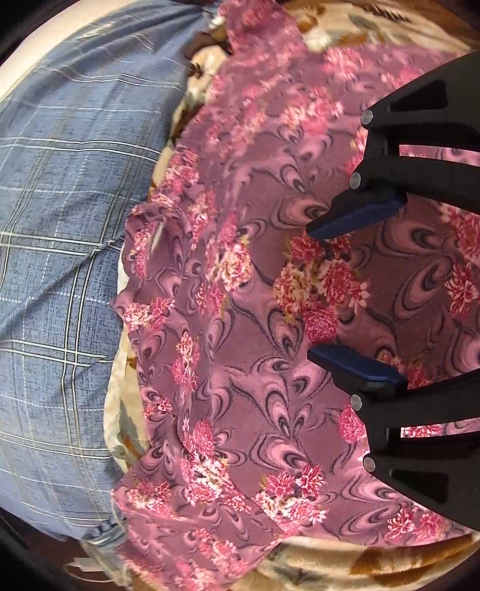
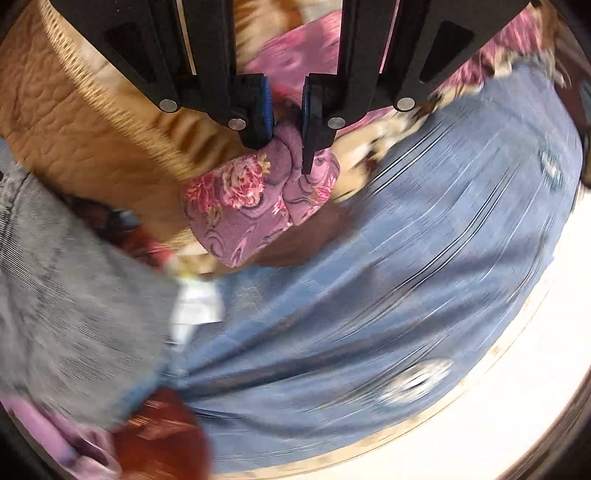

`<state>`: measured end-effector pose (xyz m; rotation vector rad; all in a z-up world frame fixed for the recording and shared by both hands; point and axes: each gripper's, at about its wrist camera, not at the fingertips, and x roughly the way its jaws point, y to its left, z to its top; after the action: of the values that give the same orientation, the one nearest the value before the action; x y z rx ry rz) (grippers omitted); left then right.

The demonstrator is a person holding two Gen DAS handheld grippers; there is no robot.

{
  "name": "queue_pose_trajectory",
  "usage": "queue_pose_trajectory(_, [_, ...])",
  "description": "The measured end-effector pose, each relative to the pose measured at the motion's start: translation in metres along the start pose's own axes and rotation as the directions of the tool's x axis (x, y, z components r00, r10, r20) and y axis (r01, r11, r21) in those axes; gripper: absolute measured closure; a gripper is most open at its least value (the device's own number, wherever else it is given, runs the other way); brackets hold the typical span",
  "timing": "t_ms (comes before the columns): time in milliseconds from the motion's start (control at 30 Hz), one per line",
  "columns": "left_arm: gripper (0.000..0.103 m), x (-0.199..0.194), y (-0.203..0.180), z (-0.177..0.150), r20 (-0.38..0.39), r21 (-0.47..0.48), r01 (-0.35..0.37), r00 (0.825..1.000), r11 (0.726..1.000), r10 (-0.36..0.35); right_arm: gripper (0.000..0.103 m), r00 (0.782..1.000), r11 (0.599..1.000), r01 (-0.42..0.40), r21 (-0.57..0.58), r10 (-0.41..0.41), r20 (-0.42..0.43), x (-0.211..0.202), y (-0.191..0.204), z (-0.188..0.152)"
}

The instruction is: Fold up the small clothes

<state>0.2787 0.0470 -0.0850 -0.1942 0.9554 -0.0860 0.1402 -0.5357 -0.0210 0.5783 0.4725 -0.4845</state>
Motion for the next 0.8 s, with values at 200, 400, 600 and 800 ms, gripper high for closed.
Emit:
queue_pose_trajectory(200, [0.044,-0.01,0.026,0.011,0.034,-0.07,0.017,0.999,0.997,-0.015,0.091,0.988,0.988,-0.13,-0.081,0.122,-0.09,0.011,0.09,-0.05])
queue_pose_trajectory(400, [0.044,-0.03,0.062,0.017,0.079,-0.155,0.011,0.997,0.988,0.002,0.091,0.939,0.949,-0.285,-0.131,0.25,-0.235,0.035,0.191,-0.118])
queue_pose_trajectory(600, [0.044,-0.055,0.106,0.021,0.142,-0.252,-0.078,0.983,0.965,0.116,0.091,0.852,0.877,-0.455,-0.152,0.38,-0.359,0.045,0.302,-0.18])
queue_pose_trajectory(800, [0.044,-0.08,0.149,0.024,0.179,-0.375,-0.18,0.949,0.909,0.261,0.074,0.764,0.816,-0.551,-0.172,0.411,-0.497,0.049,0.391,-0.252])
